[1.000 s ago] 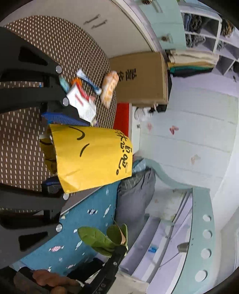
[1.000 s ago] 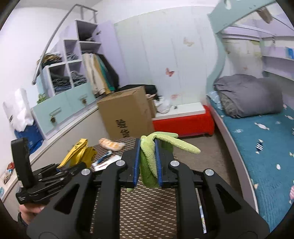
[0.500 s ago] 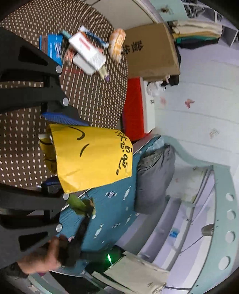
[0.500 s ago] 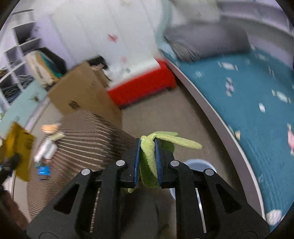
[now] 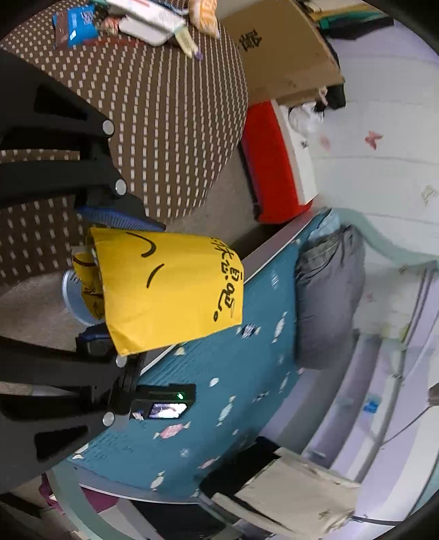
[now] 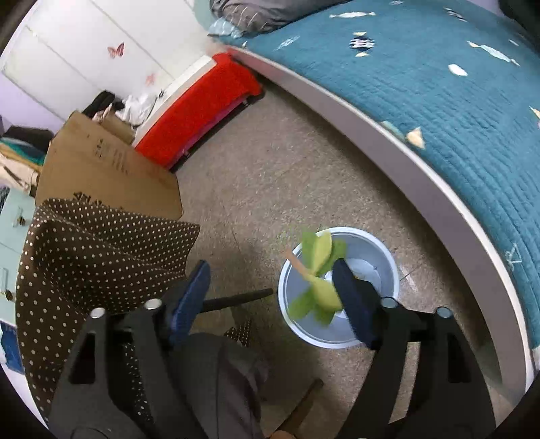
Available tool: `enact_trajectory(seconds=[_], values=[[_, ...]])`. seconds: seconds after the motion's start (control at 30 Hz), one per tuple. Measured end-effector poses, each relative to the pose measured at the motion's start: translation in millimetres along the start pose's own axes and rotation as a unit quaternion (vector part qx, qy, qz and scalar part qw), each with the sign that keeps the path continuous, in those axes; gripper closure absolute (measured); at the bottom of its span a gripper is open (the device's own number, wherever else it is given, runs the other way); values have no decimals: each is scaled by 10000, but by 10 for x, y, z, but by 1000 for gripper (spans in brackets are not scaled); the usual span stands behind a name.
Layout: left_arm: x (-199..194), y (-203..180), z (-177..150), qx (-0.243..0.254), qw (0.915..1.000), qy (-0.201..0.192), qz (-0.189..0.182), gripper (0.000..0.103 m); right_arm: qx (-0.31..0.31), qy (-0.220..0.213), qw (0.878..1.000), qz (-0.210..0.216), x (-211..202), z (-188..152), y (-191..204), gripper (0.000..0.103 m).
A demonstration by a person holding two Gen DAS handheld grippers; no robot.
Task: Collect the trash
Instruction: 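Carry the green leaves to the wastebasket and open the right gripper, then lower the yellow bag into the wastebasket and open the left gripper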
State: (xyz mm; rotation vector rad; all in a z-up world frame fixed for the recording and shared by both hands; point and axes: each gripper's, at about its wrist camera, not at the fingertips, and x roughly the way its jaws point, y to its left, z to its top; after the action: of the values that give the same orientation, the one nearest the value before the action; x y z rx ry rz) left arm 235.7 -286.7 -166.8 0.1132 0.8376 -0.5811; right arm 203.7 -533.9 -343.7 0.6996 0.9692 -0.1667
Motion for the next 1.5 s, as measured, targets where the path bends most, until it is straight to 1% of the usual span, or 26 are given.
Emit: enact_trajectory(seconds=[0.13,0.27,0.3,0.4,0.47,0.5,0.53,0.57,0.6,0.63,0.7,0.73,0.9,1.1,1.3,1.43,1.5], values=[[284,-218,-13,138,9996,260,-53,57,-25,-524,9986,121,-440,93,-5,19],[550,-429,-16,209,9981,558,-178,57,-160,-1076,9937,269,-901,206,58,15],[615,-468,-12,219,9976,634,-184,57,-193,-1240,9916,327,-1042,229,88,15],[826,-610,-3,352,9959,826,-122,55,-269,-1550,9867,417,-1320,274,167,12],[987,-669,1,394,9944,977,-104,49,-280,-1651,9848,455,-1439,286,196,11],[1054,-690,5,425,9935,1052,-82,43,-285,-1696,9840,464,-1488,287,194,11],[1155,-710,0,478,9917,1194,-18,33,-293,-1745,9831,470,-1535,290,194,11],[1209,-703,-1,469,9908,1268,18,25,-296,-1769,9827,461,-1560,293,191,10],[1251,-687,-4,409,9908,1292,29,13,-301,-1792,9824,441,-1577,286,183,10],[1263,-679,-1,382,9910,1284,70,10,-306,-1815,9821,410,-1590,283,175,10],[1270,-641,-6,362,9905,1312,181,10,-279,-1808,9824,383,-1596,265,150,10],[1255,-643,-11,383,9903,1326,142,10,-237,-1822,9822,378,-1597,255,135,9],[1003,-607,3,399,9940,1017,-26,10,-167,-1879,9814,341,-1627,217,127,6],[699,-559,28,337,9970,700,-40,9,-266,-1864,9817,266,-1672,155,225,6],[345,-477,49,267,9992,290,12,9,-428,-1936,9798,256,-1795,68,482,6],[101,-408,71,279,9995,-25,130,8,-616,-1982,9779,267,-1892,30,684,6],[5,-360,65,248,9995,-110,141,8,-707,-1996,9769,270,-1932,13,772,6]])
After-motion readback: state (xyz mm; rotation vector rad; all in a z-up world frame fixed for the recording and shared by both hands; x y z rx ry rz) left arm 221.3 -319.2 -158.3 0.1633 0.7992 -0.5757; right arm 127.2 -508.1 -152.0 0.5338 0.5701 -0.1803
